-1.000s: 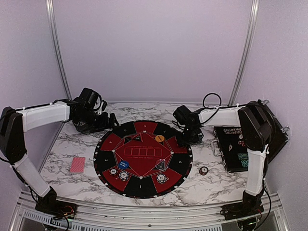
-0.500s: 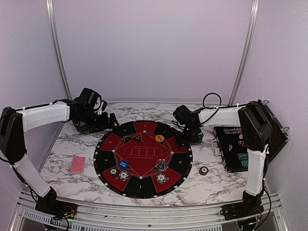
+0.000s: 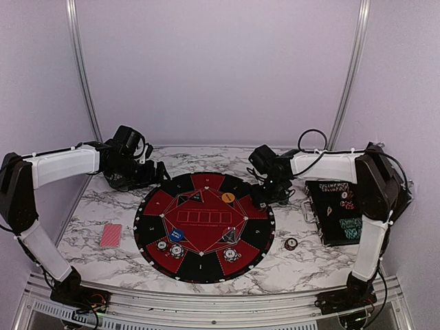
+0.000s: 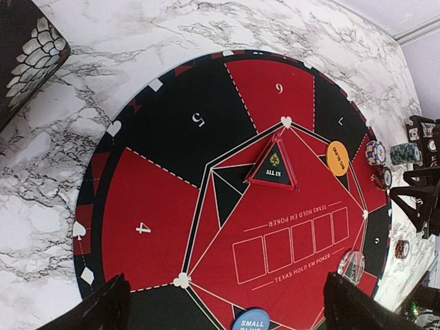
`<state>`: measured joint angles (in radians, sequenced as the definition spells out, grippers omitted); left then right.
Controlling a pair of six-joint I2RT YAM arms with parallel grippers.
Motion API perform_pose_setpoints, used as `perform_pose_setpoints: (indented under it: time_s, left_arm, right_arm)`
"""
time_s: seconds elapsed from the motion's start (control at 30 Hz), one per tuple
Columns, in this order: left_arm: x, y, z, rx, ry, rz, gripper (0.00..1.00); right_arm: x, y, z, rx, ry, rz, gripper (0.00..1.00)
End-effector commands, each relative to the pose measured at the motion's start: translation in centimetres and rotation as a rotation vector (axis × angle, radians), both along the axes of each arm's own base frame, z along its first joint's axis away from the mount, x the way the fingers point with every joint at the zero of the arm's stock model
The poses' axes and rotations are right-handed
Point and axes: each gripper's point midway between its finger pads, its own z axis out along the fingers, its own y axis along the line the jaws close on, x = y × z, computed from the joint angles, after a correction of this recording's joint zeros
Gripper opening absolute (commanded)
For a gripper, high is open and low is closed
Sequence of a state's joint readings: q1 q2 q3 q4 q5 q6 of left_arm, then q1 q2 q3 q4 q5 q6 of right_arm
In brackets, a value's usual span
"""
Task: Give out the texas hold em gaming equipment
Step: Place the poker chips pile in the big blind area, then pick up the pile of poker chips from the center of the board.
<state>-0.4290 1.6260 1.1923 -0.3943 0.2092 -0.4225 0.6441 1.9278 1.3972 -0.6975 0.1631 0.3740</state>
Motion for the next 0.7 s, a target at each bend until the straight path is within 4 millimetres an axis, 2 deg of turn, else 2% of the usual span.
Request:
perform_pose_setpoints:
  time_s: [0.0, 0.33, 0.67]
  left_arm:
    - [-0.3, 0.2, 1.1, -0.016, -0.02, -0.005, 0.99]
    - [-0.3, 0.0, 1.0, -0.022, -0.013, -0.006, 0.99]
    - [0.0, -0.3, 1.0, -0.034, -0.009, -0.009, 0.99]
  right_arm:
    - [-1.9, -0.5, 2.0, 0.014, -0.014, -0.013, 0.67]
    - [-7.2, -4.2, 2.5, 0.018, 0.02, -0.067, 0.68]
    - [-11.7, -6.6, -0.1, 0.031, 0.099, -0.106, 0.7]
